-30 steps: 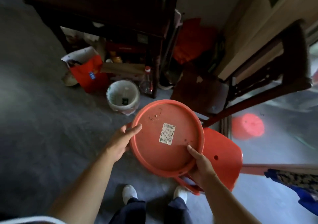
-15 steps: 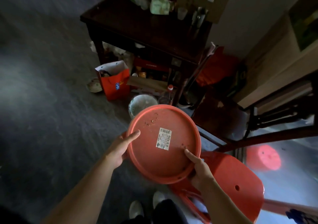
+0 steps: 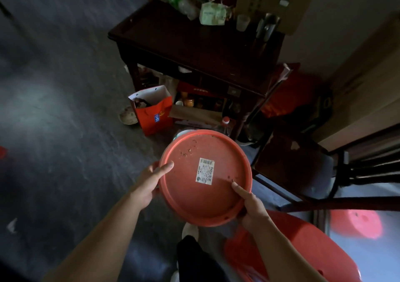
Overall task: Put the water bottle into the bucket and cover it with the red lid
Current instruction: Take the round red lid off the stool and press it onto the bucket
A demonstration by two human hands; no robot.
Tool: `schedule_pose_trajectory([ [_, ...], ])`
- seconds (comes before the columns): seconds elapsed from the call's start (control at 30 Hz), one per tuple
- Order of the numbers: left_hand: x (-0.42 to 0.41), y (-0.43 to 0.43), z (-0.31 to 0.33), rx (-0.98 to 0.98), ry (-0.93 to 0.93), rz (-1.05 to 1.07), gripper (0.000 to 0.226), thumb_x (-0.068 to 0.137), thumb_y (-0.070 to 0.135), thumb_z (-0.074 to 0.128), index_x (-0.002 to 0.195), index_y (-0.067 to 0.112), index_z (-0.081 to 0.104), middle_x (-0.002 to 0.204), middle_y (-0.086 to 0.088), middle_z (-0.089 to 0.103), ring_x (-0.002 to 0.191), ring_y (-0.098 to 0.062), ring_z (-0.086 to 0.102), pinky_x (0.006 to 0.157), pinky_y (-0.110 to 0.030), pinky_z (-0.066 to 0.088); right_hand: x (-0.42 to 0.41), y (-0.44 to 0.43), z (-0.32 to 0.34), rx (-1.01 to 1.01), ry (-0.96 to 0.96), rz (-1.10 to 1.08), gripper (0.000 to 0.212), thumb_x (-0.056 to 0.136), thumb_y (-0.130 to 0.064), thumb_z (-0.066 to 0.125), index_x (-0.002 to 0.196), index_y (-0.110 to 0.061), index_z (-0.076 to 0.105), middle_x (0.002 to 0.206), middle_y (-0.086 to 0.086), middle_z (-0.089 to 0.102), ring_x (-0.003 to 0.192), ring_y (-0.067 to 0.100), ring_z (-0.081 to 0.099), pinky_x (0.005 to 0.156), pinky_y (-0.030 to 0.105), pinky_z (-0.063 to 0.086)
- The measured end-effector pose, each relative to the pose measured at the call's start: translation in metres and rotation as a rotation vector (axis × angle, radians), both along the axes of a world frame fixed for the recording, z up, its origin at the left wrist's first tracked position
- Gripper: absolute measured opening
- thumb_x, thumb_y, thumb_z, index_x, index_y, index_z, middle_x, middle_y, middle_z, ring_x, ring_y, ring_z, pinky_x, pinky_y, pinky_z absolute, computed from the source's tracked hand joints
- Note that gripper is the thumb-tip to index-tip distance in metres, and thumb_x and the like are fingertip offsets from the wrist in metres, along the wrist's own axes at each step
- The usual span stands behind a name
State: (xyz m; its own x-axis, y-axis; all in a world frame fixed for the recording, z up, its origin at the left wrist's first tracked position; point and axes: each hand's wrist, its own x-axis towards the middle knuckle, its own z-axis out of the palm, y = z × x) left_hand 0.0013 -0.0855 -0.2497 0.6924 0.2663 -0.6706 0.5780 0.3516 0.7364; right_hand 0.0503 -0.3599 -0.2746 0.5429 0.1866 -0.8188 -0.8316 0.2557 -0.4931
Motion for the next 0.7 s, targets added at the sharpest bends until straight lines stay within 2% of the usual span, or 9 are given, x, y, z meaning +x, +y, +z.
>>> schedule_pose_trajectory([
  [0.13,0.034,0.007,0.002,0.034,0.01,-0.03,0.099,0.033,0.065,0.084,0.118,0.022,0.056,0.108,-0.007,0.07,0.102,-0.029,0.064,0.086,-0.045,0.052,0.036,0.008,-0.007,-0.01,-0.01,0.0,0.054,0.068,-0.018,0.082,0.117,-0.002,0.064,0.105,0.022,0.075,0.093,0.04,0.074,0.074,0.054,0.061],
  [0.23,0.058,0.012,-0.002,0.066,0.025,-0.034,0.104,0.035,0.062,0.083,0.124,0.018,0.053,0.109,-0.008,0.069,0.103,-0.03,0.063,0.088,-0.046,0.051,0.055,0.013,-0.011,0.006,-0.005,-0.017,0.057,0.068,-0.018,0.083,0.119,0.0,0.063,0.107,0.023,0.075,0.1,0.042,0.071,0.082,0.055,0.058],
  [0.37,0.084,0.013,-0.008,0.081,0.04,-0.056,0.116,0.032,0.063,0.086,0.132,0.019,0.047,0.113,-0.007,0.066,0.104,-0.026,0.062,0.088,-0.045,0.05,0.072,0.012,-0.016,0.061,0.006,-0.05,0.041,0.078,-0.013,0.078,0.113,0.0,0.063,0.1,0.023,0.076,0.089,0.038,0.075,0.065,0.047,0.062],
  [0.47,0.102,0.012,-0.012,0.08,0.059,-0.088,0.124,0.033,0.066,0.085,0.137,0.019,0.04,0.12,-0.007,0.062,0.108,-0.024,0.058,0.096,-0.047,0.045,0.081,0.011,-0.019,0.066,0.008,-0.069,0.03,0.082,-0.011,0.076,0.108,-0.001,0.065,0.098,0.021,0.077,0.086,0.035,0.075,0.067,0.046,0.062],
  [0.53,0.111,0.013,-0.015,0.08,0.062,-0.091,0.123,0.033,0.066,0.085,0.137,0.018,0.04,0.119,-0.006,0.062,0.108,-0.024,0.058,0.095,-0.047,0.046,0.086,0.011,-0.02,0.059,0.01,-0.08,0.03,0.082,-0.012,0.076,0.109,-0.001,0.065,0.099,0.021,0.077,0.089,0.036,0.075,0.074,0.049,0.061],
  [0.6,0.119,0.016,-0.017,0.094,0.064,-0.087,0.12,0.03,0.067,0.085,0.134,0.02,0.045,0.115,-0.005,0.065,0.106,-0.025,0.06,0.088,-0.046,0.049,0.092,0.011,-0.021,0.046,0.02,-0.081,0.033,0.082,-0.012,0.077,0.11,-0.001,0.065,0.101,0.021,0.076,0.093,0.038,0.074,0.08,0.052,0.06],
  [0.7,0.128,0.022,-0.021,0.079,0.078,-0.056,0.117,0.03,0.066,0.085,0.131,0.023,0.046,0.115,-0.005,0.065,0.107,-0.028,0.06,0.079,-0.043,0.051,0.102,0.012,-0.02,0.022,0.026,-0.07,0.038,0.079,-0.013,0.077,0.112,0.001,0.065,0.103,0.023,0.076,0.096,0.039,0.072,0.081,0.053,0.059],
])
